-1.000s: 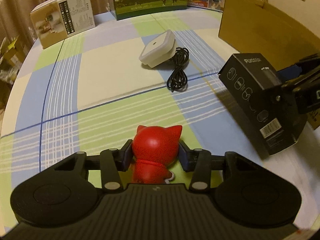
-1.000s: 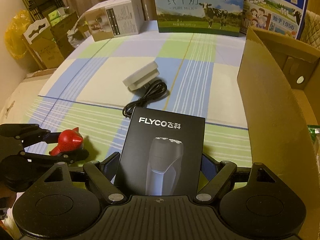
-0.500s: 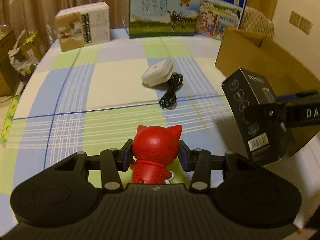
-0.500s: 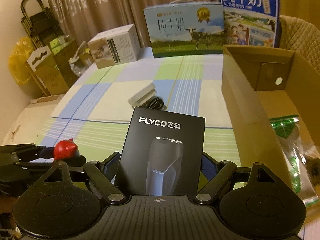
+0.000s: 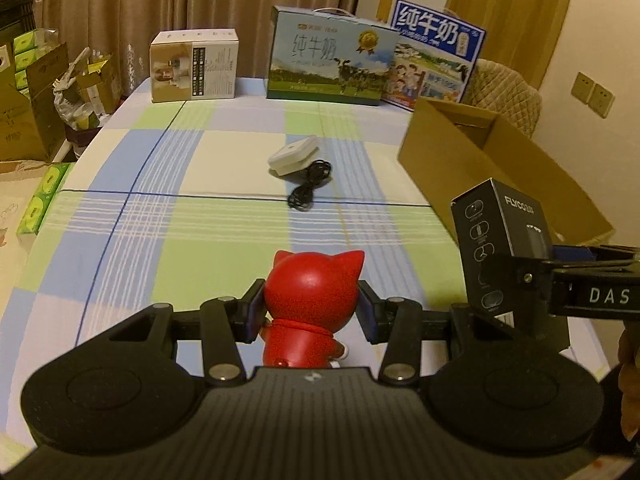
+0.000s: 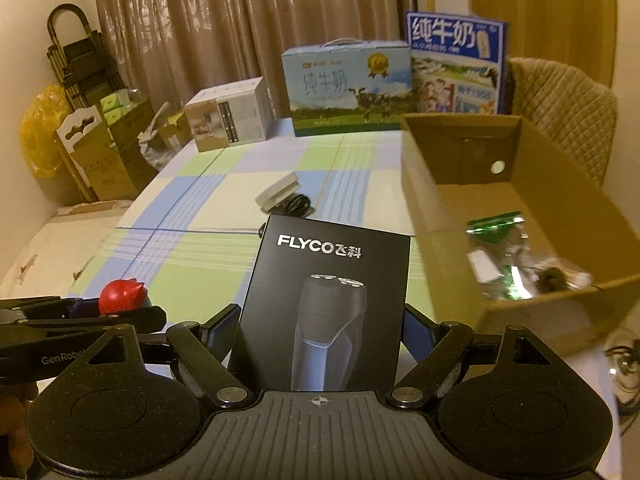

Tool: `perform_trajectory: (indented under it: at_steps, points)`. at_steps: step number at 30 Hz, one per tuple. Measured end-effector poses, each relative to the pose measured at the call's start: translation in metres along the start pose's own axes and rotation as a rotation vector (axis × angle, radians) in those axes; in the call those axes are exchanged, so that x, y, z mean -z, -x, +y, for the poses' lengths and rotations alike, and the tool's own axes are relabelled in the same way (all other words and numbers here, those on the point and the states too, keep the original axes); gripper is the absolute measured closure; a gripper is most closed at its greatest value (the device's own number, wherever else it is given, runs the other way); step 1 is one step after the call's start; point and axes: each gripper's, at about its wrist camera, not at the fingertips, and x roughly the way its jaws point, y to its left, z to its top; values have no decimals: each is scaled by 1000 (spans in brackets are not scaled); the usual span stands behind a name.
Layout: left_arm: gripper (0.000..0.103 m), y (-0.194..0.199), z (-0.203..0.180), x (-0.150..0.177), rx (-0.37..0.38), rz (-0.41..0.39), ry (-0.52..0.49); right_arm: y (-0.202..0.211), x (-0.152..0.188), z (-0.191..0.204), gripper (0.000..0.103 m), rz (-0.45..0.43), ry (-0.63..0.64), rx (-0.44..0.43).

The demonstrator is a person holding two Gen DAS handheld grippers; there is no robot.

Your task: Organize objects

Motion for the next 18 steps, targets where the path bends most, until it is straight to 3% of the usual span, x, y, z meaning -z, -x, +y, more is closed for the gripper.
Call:
perform_trajectory:
  at_steps: [18]
  points:
    - [62, 47, -55, 27, 61, -24, -14, 64, 31, -21, 23, -32, 15, 58]
